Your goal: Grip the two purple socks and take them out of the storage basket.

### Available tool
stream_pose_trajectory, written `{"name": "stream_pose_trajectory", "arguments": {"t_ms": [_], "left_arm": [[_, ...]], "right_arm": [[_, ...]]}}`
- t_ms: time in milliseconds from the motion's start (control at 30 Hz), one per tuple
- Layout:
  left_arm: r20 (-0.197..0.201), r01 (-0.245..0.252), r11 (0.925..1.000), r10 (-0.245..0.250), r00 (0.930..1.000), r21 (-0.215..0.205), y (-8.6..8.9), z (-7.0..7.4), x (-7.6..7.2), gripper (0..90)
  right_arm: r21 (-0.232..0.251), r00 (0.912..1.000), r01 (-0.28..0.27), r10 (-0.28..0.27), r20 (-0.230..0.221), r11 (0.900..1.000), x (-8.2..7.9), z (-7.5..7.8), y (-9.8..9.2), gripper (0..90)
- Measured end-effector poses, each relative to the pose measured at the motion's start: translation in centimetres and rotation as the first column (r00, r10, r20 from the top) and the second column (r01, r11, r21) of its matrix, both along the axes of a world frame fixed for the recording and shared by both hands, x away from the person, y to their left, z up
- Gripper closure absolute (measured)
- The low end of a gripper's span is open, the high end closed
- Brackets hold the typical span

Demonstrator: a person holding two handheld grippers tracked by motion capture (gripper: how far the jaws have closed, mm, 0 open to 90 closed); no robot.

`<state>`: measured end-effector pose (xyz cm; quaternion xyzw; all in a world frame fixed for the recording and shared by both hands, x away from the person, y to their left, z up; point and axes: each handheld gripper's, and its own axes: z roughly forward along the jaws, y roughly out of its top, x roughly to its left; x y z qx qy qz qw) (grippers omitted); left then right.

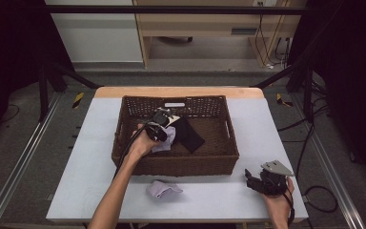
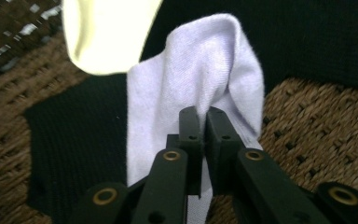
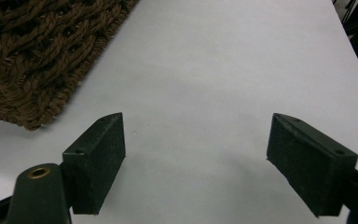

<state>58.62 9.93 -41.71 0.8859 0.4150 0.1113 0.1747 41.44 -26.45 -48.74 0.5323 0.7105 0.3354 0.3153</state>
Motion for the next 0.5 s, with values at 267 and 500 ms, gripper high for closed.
{"name": "stream_pose_trajectory", "arguments": {"t_ms": [267,500], "left_arm": [[0.183,-0.043,0.9648,0.093,0.9787,-0.260,2.2,2.4,-1.2,85.9],[0.312,-0.037,0.9342,0.155,0.9373,-0.355,2.9,4.0,-2.2,86.1]], "right_arm": [[0.000,1.0000,-0.002,0.002,-0.003,1.000,0.0,0.0,0.0,19.5],[-0.005,1.0000,-0.003,0.003,0.001,1.000,0.0,0.0,0.0,19.5]]}}
